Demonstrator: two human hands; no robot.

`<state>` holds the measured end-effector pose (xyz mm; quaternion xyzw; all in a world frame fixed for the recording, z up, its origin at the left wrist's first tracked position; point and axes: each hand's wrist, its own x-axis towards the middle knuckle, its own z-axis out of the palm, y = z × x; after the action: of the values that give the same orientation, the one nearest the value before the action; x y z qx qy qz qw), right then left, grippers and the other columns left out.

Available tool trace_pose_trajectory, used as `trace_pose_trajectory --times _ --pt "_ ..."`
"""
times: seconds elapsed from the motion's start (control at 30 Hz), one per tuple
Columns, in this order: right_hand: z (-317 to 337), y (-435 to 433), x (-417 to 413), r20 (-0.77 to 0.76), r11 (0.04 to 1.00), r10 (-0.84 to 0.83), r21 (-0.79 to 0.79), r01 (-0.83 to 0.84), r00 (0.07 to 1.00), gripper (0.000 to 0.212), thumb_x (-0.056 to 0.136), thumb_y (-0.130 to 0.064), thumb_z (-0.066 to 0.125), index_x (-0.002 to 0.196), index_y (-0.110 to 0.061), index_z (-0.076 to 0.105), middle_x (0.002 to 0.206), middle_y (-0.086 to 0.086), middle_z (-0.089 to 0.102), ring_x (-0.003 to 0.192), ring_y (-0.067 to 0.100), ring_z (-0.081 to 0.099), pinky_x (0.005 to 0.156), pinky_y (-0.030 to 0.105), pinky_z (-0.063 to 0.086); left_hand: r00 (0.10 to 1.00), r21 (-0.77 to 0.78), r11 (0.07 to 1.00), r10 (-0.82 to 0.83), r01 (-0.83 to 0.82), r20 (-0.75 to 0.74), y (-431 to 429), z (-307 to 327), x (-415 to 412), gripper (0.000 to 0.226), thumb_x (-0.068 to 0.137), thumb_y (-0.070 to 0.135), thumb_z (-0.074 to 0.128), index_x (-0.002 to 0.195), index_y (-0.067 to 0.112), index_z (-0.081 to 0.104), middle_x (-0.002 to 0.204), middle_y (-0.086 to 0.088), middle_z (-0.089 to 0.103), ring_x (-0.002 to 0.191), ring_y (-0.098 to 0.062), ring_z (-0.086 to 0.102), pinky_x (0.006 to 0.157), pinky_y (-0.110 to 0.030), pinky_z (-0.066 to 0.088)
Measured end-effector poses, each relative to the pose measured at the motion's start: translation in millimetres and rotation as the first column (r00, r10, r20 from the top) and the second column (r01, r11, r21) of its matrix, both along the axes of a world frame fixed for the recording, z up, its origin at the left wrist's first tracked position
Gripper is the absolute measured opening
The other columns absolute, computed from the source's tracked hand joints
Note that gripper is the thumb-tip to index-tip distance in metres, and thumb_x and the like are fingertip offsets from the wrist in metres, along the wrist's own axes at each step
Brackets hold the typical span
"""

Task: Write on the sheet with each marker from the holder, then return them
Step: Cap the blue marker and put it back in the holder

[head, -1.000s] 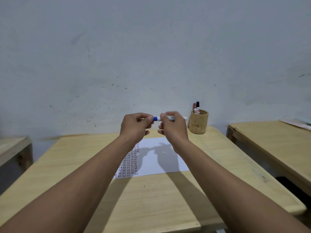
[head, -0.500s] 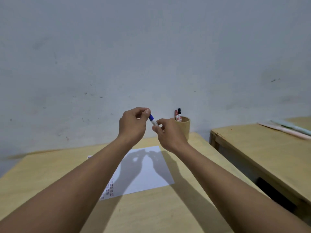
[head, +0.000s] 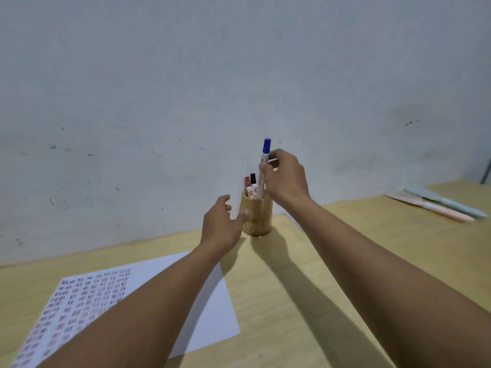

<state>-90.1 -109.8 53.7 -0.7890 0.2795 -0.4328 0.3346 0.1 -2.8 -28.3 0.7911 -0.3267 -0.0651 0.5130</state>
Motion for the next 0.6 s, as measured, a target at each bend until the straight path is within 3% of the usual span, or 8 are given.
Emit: trace_pose_trajectory --times 0.07,0.13,0.2,0.27,0.33,0.47,0.6 --pt "0 -13 6 -0.001 0.999 -0.038 -0.017 0.038 0.999 0.019 0.104 -0.021 0.053 0.118 -0.015 0.064 0.095 -0.006 0.061 0.065 -0.004 0.051 0.051 0.011 0.035 1.0 0.041 0.999 -0.017 0.017 -0.003 -16 -8 2 0.083 0.086 0.042 0.074 0.154 0.015 0.034 0.144 -0.01 0.054 0.131 -0.025 0.053 0.106 -0.04 0.045" --pt "-5 -22 13 -0.026 0.999 -0.041 -0.011 0.04 0.999 0.016 0.104 -0.021 0.054 0.114 -0.016 0.065 0.092 -0.006 0.062 0.064 -0.002 0.052 0.048 0.01 0.036 0.999 0.062 0.997 -0.035 0.035 -0.009 -27 -14 3 0.082 0.086 0.037 0.075 0.153 0.013 0.034 0.143 -0.008 0.054 0.128 -0.025 0.054 0.101 -0.033 0.048" --pt "-14 -29 20 -0.07 1.0 -0.024 -0.006 0.024 0.997 0.013 0.103 -0.022 0.055 0.107 -0.016 0.067 0.09 -0.004 0.065 0.066 0.0 0.056 0.054 0.017 0.043 0.999 0.021 0.999 -0.043 0.044 -0.026 -36 -20 2 0.055 0.085 0.026 0.075 0.133 0.016 0.051 0.121 0.001 0.062 0.101 -0.016 0.062 0.074 -0.014 0.049" --pt "-23 -33 27 -0.135 1.0 -0.002 0.009 0.003 0.991 0.012 0.101 -0.025 0.059 0.104 -0.018 0.068 0.093 0.0 0.07 0.072 0.011 0.062 0.062 0.027 0.048 0.999 -0.031 0.999 -0.04 0.04 -0.012 -44 -27 4 0.028 0.086 0.02 0.07 0.11 0.025 0.056 0.104 0.006 0.067 0.085 -0.011 0.063 0.057 -0.011 0.043" --pt "-33 -37 32 -0.205 0.999 0.015 0.036 -0.008 0.979 0.015 0.099 -0.025 0.061 0.103 -0.015 0.071 0.091 0.001 0.07 0.075 0.016 0.063 0.065 0.029 0.047 0.999 -0.049 0.998 -0.04 0.039 -0.007 -49 -33 6 0.018 0.089 0.016 0.062 0.104 0.026 0.058 0.096 0.008 0.069 0.085 -0.013 0.066 0.054 -0.011 0.042" --pt "-42 -40 35 -0.326 0.997 0.036 0.071 -0.014 0.945 0.026 0.097 -0.025 0.065 0.089 -0.004 0.076 0.066 -0.001 0.058 0.059 0.014 0.051 0.054 0.027 0.038 0.998 -0.053 0.997 -0.05 0.048 -0.028 -52 -36 9 0.031 0.09 0.007 0.057 0.116 0.024 0.057 0.095 0.013 0.062 0.078 0.002 0.057 0.052 -0.008 0.041" --pt "-46 -41 34 -0.347 0.993 0.049 0.114 -0.01 0.937 0.027 0.096 -0.026 0.067 0.091 -0.003 0.079 0.073 0.005 0.067 0.06 0.015 0.051 0.053 0.027 0.037 0.997 -0.052 0.997 -0.056 0.053 -0.047 -55 -40 12 0.035 0.091 0.009 0.057 0.124 0.019 0.057 0.101 0.008 0.064 0.081 0.001 0.058 0.059 -0.012 0.04"
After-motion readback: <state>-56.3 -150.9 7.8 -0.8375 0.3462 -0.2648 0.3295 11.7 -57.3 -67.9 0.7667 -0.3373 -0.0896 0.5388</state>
